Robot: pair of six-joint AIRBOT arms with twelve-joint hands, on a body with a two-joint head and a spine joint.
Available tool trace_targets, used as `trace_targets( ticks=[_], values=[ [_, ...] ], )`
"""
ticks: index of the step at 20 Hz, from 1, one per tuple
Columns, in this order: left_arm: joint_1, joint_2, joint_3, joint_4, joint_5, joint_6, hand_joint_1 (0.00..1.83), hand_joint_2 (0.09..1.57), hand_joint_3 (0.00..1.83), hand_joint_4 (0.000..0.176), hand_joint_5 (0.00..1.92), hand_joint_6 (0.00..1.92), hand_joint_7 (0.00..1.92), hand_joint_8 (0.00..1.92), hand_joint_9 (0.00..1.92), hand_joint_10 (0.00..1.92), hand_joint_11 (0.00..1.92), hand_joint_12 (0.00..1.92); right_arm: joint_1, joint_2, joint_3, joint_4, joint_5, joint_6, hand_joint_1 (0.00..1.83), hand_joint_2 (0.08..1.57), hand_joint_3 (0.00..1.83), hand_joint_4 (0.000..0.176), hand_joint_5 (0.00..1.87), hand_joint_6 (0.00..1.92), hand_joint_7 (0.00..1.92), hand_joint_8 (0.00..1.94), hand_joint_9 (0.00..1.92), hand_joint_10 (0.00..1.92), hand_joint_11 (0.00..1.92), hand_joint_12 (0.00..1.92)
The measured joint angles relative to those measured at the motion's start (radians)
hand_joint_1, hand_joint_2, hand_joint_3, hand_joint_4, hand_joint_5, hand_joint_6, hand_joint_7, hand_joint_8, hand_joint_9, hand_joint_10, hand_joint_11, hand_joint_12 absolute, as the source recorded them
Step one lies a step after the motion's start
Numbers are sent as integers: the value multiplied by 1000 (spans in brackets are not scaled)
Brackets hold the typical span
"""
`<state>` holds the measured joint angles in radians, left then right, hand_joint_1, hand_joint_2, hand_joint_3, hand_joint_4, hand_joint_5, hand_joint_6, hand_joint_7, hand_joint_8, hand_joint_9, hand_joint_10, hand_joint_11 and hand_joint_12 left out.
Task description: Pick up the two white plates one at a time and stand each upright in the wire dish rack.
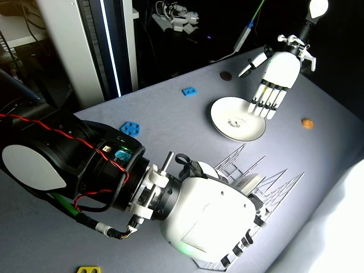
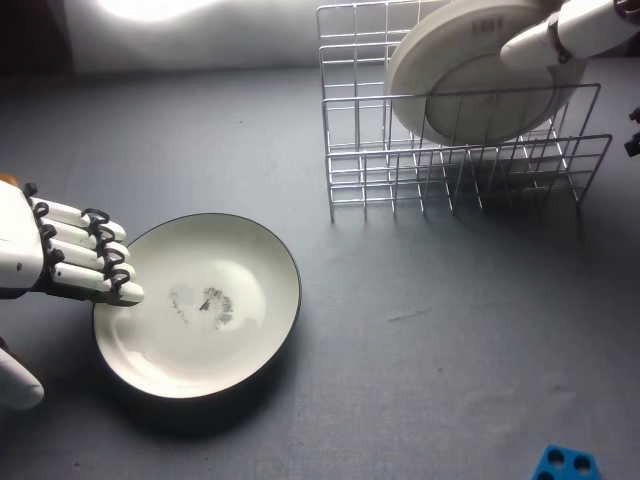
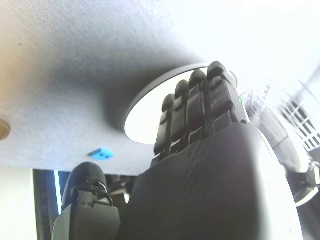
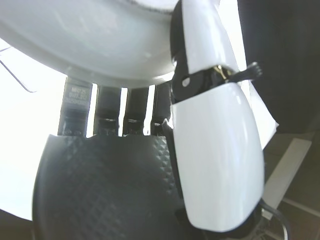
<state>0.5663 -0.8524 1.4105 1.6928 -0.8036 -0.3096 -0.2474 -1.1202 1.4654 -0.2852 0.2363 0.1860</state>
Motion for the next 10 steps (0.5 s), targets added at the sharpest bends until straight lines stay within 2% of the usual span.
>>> trace_targets(
  ticks=[1, 2, 3, 4, 6, 8, 10],
  values=[
    [0, 0, 0, 0, 0, 0, 0, 1102, 4, 0, 80, 11, 121, 10, 91, 8, 21, 10, 0, 0, 0, 0, 0, 0, 1219, 1177, 1, 0, 856, 1210, 865, 1153, 781, 847, 633, 1279],
    [2, 0, 0, 0, 0, 1, 0, 1100, 3, 0, 88, 13, 126, 11, 93, 8, 21, 10, 0, 0, 0, 0, 0, 0, 1190, 1183, 0, 16, 852, 1220, 853, 1162, 844, 609, 637, 1260],
    [3, 0, 0, 0, 0, 1, 0, 1099, 3, 0, 88, 11, 122, 8, 90, 6, 13, 7, 0, 0, 0, 0, 1, -1, 1184, 1183, 1, 25, 839, 1226, 863, 1161, 889, 484, 640, 1246],
    [3, 0, 0, -1, 0, 1, 0, 1100, 3, 0, 87, 10, 122, 7, 90, 6, 12, 7, 0, 0, 0, 0, 2, -1, 1183, 1181, 2, 27, 838, 1224, 868, 1154, 905, 417, 615, 1267],
    [3, 0, 0, -1, 0, 1, 0, 1094, 0, 0, 96, 11, 140, 12, 110, 12, 34, 18, 0, 0, 0, 0, 2, -1, 1176, 1195, 2, 19, 780, 1292, 870, 1170, 882, 387, 563, 1291],
    [4, 0, 0, -3, -1, 1, 0, 1094, 0, 0, 73, 1, 120, 2, 90, 1, 8, 8, 0, 0, 0, 0, 3, -2, 1175, 1196, 1, 22, 781, 1295, 868, 1170, 875, 379, 543, 1288],
    [4, 0, 0, -2, -1, 1, 0, 1098, 2, 0, 81, 5, 118, 2, 88, 1, 14, 12, 0, 0, 0, 0, 6, -3, 1175, 1199, 0, 7, 755, 1320, 887, 1154, 878, 379, 514, 1316]
  ],
)
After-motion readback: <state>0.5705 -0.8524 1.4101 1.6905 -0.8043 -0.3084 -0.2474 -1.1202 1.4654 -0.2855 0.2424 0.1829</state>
